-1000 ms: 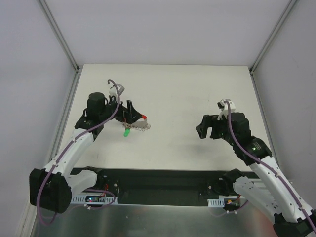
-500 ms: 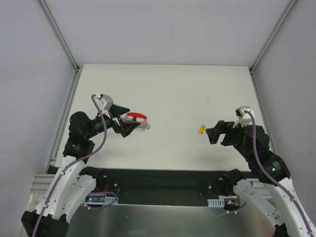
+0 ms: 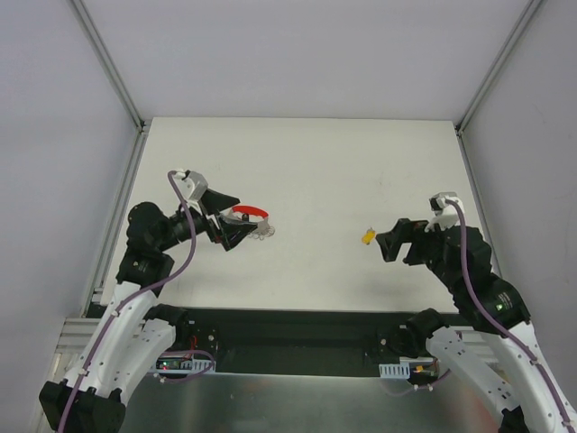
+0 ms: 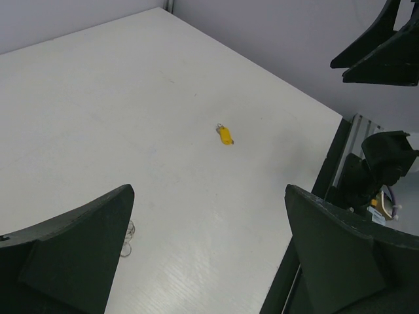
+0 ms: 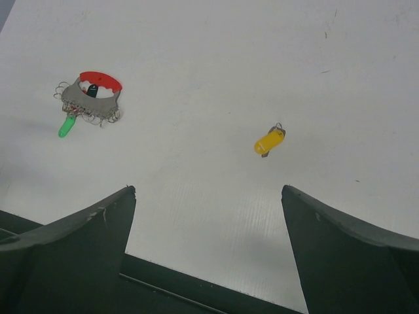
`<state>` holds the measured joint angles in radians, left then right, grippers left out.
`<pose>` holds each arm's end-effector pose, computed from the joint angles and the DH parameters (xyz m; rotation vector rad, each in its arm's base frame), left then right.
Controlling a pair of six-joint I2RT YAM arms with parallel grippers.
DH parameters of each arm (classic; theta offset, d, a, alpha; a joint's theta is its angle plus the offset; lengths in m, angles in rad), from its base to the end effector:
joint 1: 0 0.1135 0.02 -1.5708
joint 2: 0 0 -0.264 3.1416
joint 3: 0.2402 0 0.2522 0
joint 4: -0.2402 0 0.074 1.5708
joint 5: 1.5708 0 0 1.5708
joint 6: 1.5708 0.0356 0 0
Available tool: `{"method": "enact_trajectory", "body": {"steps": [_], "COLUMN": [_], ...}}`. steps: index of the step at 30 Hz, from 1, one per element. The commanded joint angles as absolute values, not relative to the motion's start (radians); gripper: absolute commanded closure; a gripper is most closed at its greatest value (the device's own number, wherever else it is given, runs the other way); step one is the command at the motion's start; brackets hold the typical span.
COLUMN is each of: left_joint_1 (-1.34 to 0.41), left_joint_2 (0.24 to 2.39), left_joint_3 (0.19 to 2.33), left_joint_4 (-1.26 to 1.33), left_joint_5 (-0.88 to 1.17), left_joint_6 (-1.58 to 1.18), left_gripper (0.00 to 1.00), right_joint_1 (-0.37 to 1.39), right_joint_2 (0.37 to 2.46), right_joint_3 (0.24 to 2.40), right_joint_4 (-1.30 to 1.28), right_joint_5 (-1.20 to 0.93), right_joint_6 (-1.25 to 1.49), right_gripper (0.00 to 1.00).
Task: Remove the keys from the keyring
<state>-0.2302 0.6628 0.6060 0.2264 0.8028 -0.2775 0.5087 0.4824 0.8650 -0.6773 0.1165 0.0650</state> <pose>0.1472 -0.0608 0.3386 0.6549 1.3816 -0.9678 0.0855 0.0430 0.3513 -0.3329 1.8436 0.2880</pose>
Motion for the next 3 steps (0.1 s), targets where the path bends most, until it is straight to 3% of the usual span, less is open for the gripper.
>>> {"method": "enact_trajectory", "body": {"steps": [1,3], "left_joint_1": [-0.238,-0.238], "left_joint_2": [0.666,0.67], "left_joint_3": [0.615,0.62], "left_joint_4": [0.262,0.255], "left_joint_5": [0.819,0.815], "left_joint_6": [-0.27,-0.264], "left_gripper": [0.01,0.01], "right_joint_1": [0.512,0.514], "right_joint_2": [0.486,0.48], "right_joint_3": [0.911,0.91], "right_joint_4": [-0.652,-0.65], "right_joint_5": [0.118,0.121], "right_joint_6": [0.043,0.035], "right_gripper": [0.04,0.04]}}
